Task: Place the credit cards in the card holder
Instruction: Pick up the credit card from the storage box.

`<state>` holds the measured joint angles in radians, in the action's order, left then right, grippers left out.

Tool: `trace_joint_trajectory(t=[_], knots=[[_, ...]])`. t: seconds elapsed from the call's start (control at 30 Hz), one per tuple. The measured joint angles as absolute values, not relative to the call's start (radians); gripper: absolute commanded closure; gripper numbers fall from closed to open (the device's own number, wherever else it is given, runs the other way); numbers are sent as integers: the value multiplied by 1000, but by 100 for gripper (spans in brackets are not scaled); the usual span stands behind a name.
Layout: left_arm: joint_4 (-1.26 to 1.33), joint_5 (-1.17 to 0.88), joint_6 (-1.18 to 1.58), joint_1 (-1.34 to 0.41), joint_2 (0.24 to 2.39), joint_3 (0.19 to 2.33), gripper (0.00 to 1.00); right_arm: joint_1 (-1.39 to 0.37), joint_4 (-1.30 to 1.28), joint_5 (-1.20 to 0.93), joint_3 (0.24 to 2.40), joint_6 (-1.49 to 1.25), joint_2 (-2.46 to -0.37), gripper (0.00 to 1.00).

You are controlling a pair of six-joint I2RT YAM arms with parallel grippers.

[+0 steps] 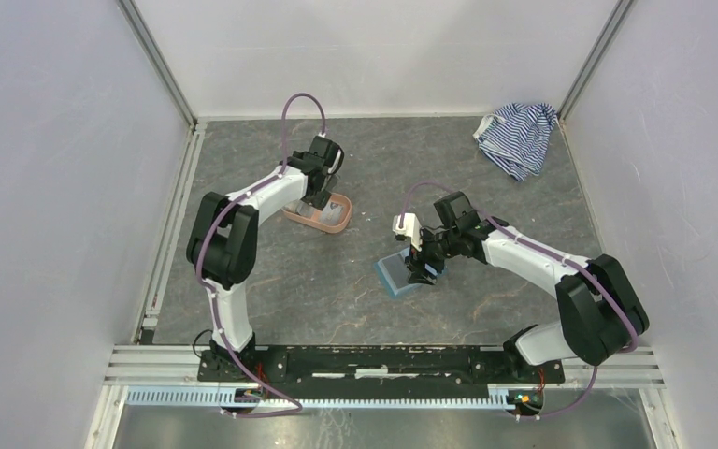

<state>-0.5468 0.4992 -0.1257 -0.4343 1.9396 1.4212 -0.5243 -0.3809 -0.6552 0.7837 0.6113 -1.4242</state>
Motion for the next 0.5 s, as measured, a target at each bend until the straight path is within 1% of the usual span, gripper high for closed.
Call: trace_joint_trajectory(t=[0.13, 0.27, 0.5], knots=[[-547, 505, -126, -431, 1953, 1422, 10, -523, -384, -655, 785, 611, -1424, 28], [-547, 504, -126, -428, 1963, 1422, 16, -523, -384, -656, 789, 612, -1424, 28], [-547, 506, -126, -427, 1963, 1422, 20, -522, -384, -659, 791, 612, -1424, 28]])
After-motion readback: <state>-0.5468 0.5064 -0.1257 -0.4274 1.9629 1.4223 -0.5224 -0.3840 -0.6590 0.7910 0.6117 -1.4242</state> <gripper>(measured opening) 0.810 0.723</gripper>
